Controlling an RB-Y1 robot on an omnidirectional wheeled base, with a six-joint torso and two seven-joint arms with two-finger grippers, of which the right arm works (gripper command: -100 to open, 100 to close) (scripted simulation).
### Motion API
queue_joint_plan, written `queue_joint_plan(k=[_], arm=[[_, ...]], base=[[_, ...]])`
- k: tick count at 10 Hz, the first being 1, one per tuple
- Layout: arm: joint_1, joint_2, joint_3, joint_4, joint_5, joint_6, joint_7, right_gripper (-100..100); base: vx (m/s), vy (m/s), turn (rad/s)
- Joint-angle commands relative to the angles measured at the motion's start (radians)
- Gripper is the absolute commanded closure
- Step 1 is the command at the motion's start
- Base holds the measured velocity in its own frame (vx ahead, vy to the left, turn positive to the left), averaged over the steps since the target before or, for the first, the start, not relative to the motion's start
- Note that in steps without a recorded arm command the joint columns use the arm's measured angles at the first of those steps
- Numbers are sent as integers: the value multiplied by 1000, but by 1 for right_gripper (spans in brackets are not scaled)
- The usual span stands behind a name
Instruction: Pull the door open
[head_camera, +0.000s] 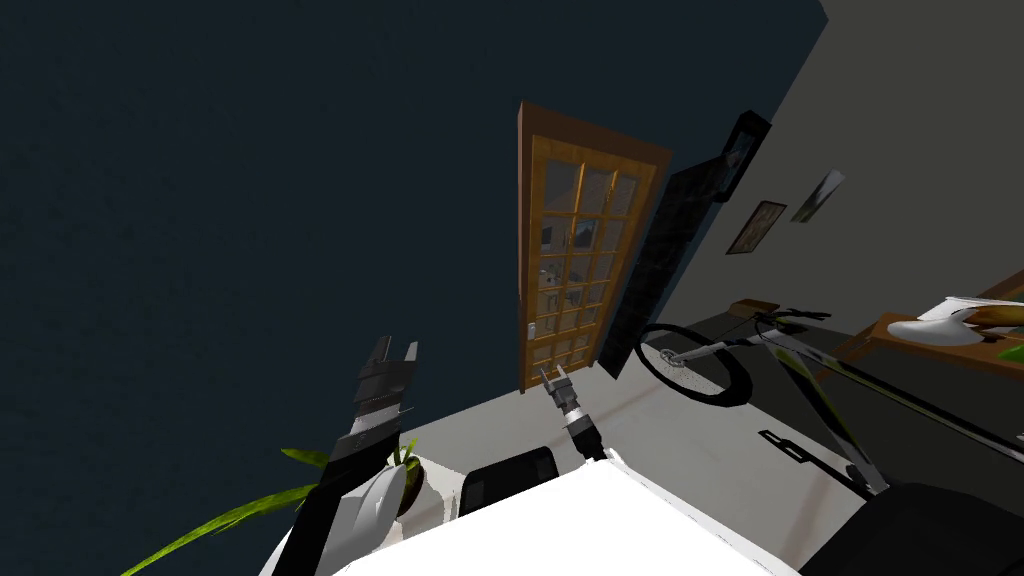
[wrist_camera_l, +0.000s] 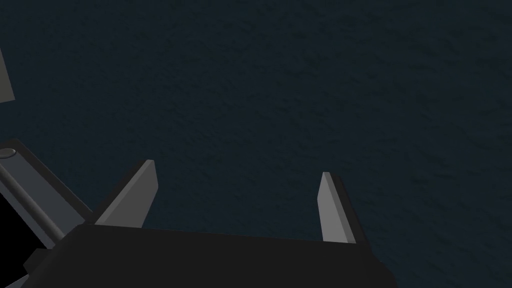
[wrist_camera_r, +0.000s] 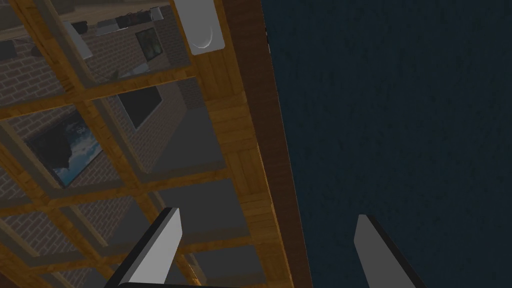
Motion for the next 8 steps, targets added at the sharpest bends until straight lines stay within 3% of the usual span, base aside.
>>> queue_joint_plan(k=[1,8], arm=[[-3,6,2,28,12,-3,40,-100],[-24,33,2,153,49,-35,167,-100]], base=[[164,-12,-30],[146,-25,-32]])
